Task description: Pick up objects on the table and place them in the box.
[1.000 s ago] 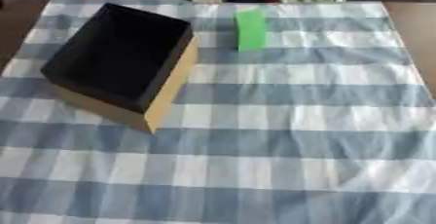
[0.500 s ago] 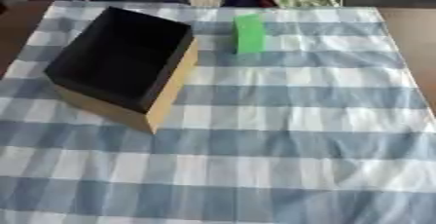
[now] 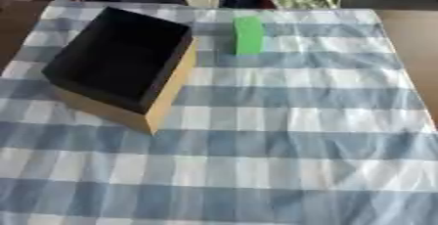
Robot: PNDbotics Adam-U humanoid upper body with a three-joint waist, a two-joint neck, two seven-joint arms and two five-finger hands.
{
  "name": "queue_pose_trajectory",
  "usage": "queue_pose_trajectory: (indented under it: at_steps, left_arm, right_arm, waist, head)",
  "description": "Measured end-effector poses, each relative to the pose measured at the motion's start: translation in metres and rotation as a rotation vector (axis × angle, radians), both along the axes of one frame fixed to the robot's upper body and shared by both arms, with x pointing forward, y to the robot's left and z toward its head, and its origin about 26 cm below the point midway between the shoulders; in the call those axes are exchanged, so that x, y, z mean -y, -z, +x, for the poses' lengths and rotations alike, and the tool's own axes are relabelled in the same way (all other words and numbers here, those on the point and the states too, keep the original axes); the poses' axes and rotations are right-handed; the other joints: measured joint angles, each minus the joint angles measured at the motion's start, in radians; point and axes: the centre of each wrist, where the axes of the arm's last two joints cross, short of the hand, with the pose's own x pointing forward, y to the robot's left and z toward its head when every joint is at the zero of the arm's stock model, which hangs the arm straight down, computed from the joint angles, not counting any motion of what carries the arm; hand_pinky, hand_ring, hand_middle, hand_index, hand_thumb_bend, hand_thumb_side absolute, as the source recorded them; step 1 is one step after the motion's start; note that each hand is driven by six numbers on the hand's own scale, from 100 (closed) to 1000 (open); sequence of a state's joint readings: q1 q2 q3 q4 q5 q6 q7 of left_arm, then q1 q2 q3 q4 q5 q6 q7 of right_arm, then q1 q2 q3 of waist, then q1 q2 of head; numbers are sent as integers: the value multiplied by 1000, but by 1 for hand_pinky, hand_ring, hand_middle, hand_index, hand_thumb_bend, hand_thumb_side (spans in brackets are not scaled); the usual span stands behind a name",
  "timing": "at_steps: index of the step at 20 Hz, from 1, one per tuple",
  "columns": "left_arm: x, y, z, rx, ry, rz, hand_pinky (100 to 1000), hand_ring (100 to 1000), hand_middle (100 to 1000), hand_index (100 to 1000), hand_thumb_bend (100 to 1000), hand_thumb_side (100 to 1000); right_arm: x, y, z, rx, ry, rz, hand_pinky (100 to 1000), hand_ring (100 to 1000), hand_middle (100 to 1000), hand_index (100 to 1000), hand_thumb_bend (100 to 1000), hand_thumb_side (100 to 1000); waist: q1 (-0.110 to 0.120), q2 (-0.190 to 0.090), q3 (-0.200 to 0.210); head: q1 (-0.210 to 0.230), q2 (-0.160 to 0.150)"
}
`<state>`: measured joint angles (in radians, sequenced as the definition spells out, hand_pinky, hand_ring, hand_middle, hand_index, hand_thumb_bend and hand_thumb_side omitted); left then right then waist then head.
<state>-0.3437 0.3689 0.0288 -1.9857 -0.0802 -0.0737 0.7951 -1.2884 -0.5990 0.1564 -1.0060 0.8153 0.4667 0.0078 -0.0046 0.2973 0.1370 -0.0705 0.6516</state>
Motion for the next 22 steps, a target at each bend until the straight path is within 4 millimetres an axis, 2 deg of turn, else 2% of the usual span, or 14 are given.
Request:
queue_pose_trajectory:
  at_steps: [4,9,13,22]
  left_arm:
    - [0,-1,0,2,3,2,615,697,574,717,274,398]
    - [1,-2,1,6,6,2,614,698,574,717,271,399]
    - [2,-2,1,5,13,4,615,698,574,717,270,399]
    - [2,-2,1,3,15,5,615,699,575,717,267,399]
  right_arm:
    - [-14,7,17,-58,10,-58,934,962,884,910,100,512]
    - [-29,12,24,-103,-26,-111,943,981,914,942,100,706]
    - [-38,11,26,-144,-85,-143,943,982,920,950,100,728]
    - [-53,13,27,-273,-215,-177,951,987,924,953,100,716]
  waist:
    - [-2,11,12]
    - [-3,19,23]
    - [-5,21,36]
    - [-13,21,56]
  head:
    - [-10,-8]
    - [-25,-21]
    - [-32,-25]
    - [-38,-30]
